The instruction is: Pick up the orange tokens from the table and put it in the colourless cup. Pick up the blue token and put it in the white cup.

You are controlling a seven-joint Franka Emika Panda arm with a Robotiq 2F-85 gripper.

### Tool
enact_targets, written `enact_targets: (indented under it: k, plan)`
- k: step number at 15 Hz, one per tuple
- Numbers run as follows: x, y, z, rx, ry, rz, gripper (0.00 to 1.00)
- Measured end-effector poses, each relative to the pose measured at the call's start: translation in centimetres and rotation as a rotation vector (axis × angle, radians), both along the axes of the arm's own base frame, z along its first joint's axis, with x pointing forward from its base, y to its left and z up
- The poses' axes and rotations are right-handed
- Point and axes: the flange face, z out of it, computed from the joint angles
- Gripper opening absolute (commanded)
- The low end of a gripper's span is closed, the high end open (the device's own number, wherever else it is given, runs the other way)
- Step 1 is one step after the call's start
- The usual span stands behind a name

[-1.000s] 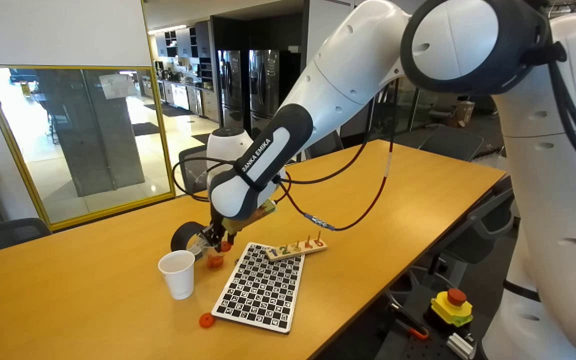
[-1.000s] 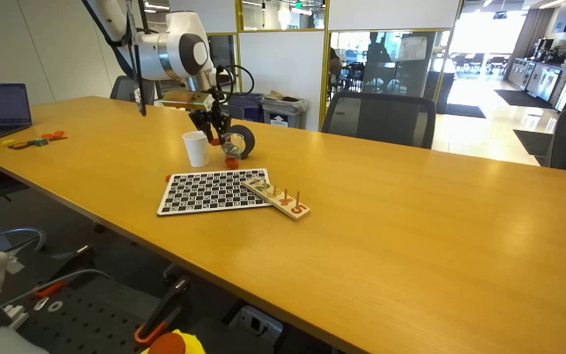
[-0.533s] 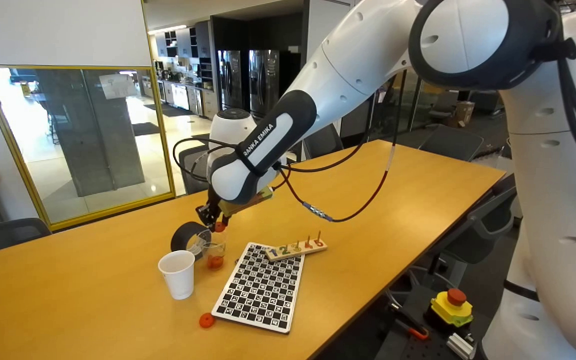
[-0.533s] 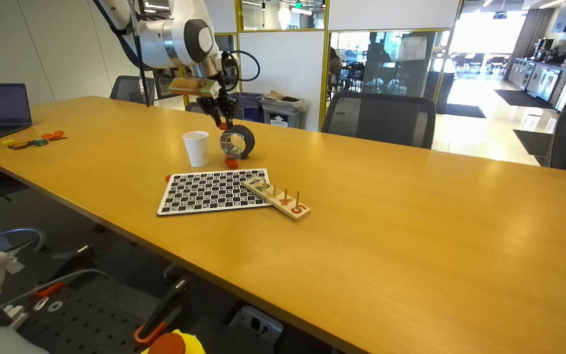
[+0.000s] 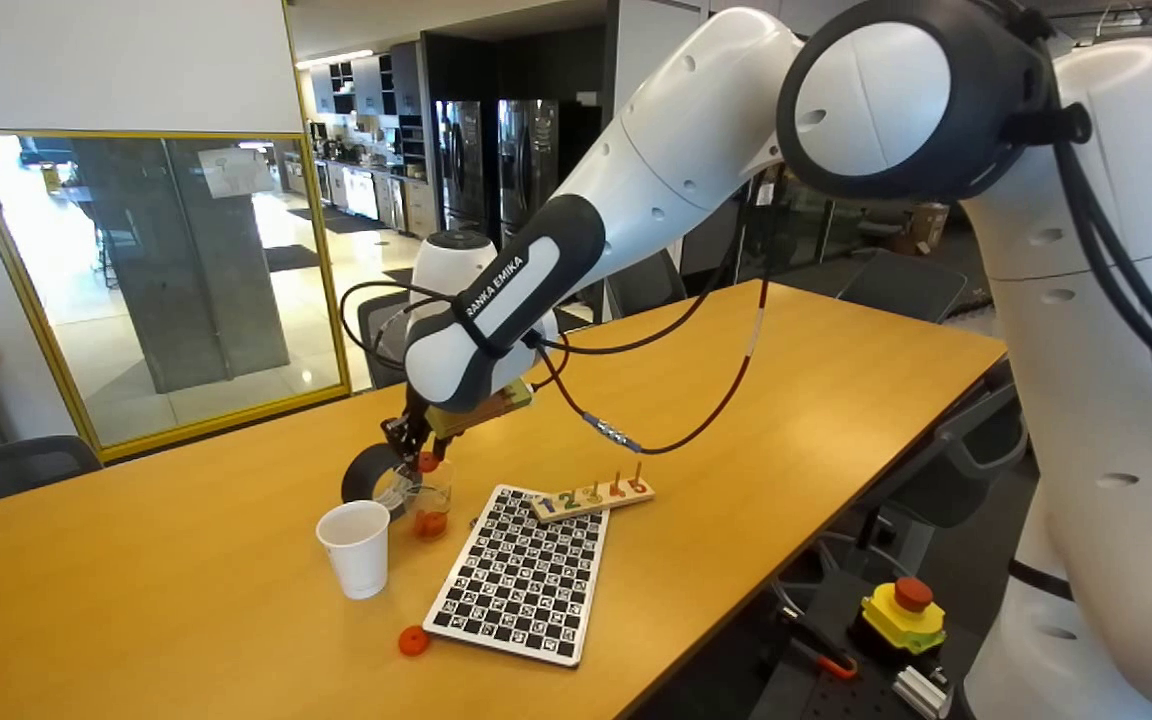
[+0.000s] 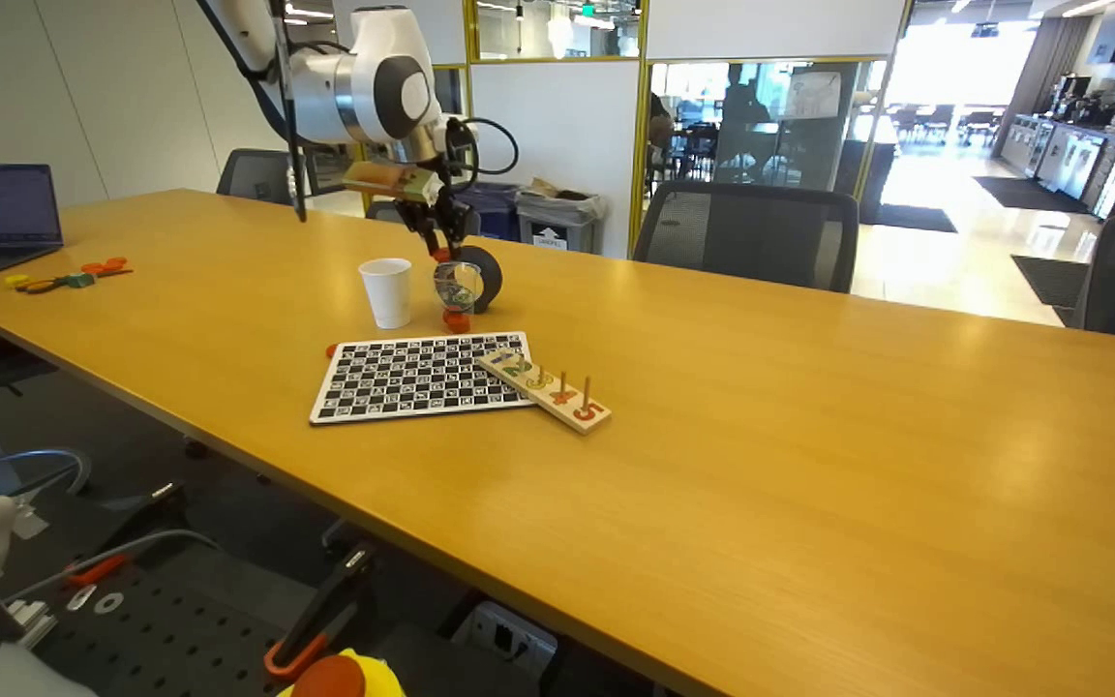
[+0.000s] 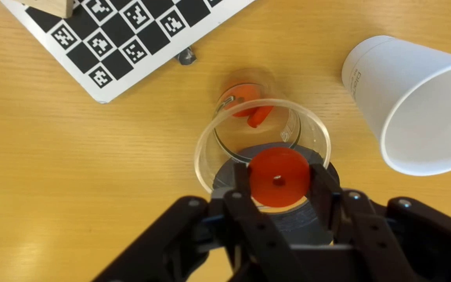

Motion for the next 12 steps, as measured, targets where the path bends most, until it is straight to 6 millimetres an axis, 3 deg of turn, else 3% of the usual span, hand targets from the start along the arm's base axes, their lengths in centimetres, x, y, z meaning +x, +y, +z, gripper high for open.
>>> enact_targets:
  k: [2, 5, 6, 9, 12]
  plan:
    - [0.2, 0.0, -0.6, 0.011, 0.018, 0.001, 0.73]
    - [0.3, -0.3, -1.1, 0.018, 0.052, 0.001, 0.97]
    - [0.3, -0.6, -1.2, 0.016, 0.065, 0.0, 1.0]
    - [0.2, -0.9, -1.2, -0.001, 0.086, 0.025, 1.0]
    - [-0.9, 0.3, -0.9, -0.061, 0.096, 0.163, 1.0]
